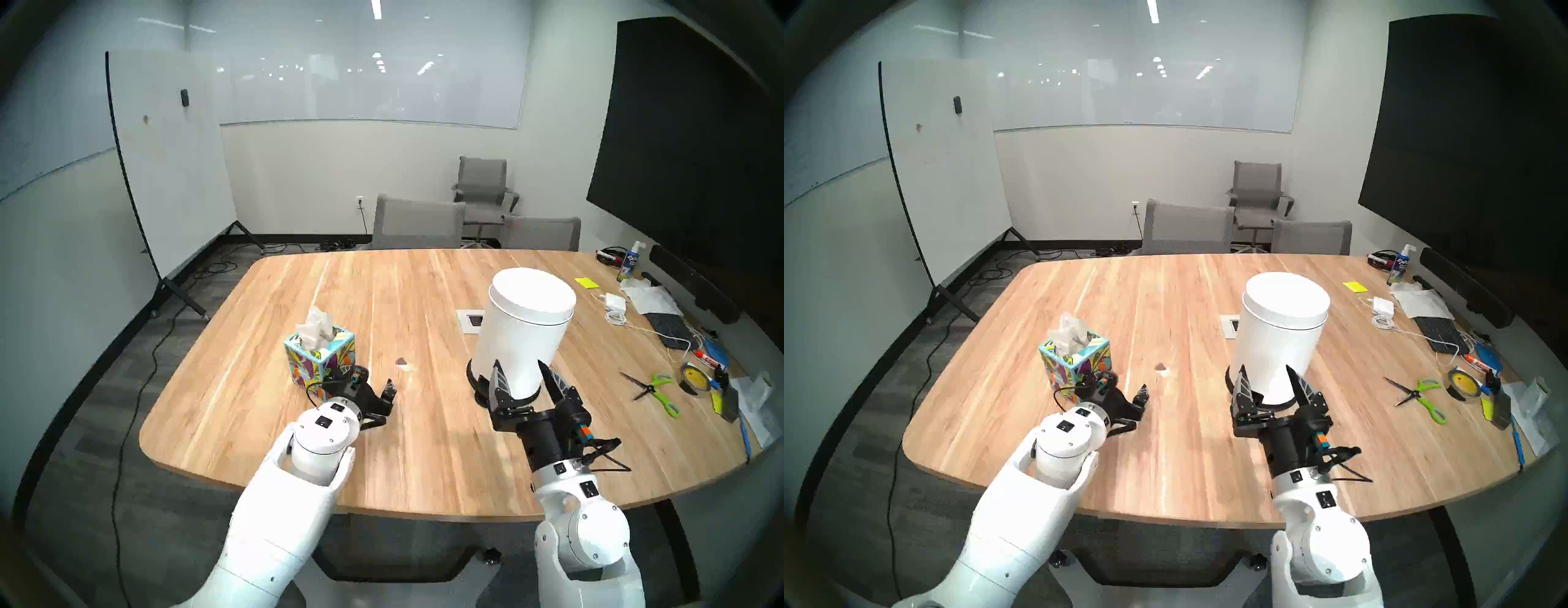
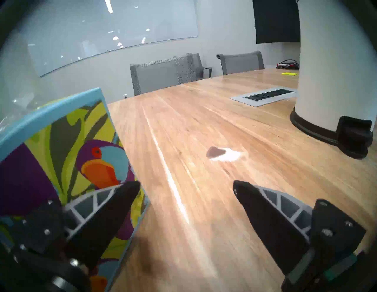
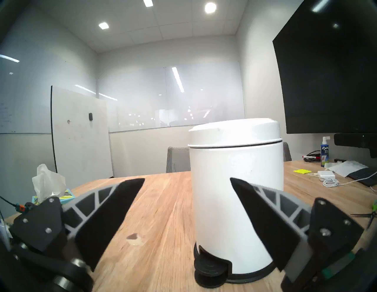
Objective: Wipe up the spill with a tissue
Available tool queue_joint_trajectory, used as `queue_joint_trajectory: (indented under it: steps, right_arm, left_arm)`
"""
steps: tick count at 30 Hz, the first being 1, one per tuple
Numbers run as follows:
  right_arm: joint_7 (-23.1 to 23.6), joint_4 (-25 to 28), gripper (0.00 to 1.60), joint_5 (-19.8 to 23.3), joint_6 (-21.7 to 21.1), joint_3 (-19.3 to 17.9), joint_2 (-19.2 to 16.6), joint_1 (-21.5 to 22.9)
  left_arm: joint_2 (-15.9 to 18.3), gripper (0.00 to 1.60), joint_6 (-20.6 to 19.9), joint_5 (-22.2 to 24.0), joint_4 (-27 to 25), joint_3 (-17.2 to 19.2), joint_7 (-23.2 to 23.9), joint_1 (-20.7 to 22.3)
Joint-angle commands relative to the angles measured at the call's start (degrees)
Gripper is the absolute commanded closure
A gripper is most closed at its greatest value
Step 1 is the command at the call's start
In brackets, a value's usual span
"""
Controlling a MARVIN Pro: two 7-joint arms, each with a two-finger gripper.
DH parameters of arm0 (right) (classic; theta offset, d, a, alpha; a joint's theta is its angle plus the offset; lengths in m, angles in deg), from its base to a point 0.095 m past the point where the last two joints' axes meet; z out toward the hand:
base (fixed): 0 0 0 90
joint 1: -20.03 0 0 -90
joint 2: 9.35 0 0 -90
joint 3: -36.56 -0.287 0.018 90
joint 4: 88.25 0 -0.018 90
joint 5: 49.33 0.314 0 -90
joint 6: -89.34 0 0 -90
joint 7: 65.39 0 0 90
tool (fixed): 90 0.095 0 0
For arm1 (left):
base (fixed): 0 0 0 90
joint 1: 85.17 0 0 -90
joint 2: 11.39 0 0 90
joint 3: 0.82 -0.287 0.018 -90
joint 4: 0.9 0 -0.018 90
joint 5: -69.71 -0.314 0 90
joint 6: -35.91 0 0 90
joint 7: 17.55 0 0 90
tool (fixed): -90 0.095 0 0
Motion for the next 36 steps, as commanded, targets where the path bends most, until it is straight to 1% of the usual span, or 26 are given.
queue_joint_trajectory:
  steps: [1, 11, 25, 36]
  right_arm:
    - [0.13, 1.46, 0.00, -0.03, 0.22, -0.04, -0.15, 0.10]
    - [0.13, 1.45, 0.00, -0.03, 0.23, -0.04, -0.15, 0.11]
    - [0.14, 1.48, 0.00, -0.03, 0.21, -0.04, -0.15, 0.09]
    - [0.13, 1.47, 0.00, -0.03, 0.22, -0.04, -0.15, 0.10]
  left_arm:
    - [-1.09, 0.00, 0.76, 0.54, 2.23, 0.91, -0.49, 3.28]
    - [-0.71, 0.00, 1.26, 1.42, 4.12, 2.08, -0.58, 4.79]
    - [-0.62, 0.00, 1.07, 2.09, 4.83, 2.54, -0.90, 5.64]
    - [-0.64, 0.00, 1.37, 2.89, 7.33, 3.40, -1.13, 7.55]
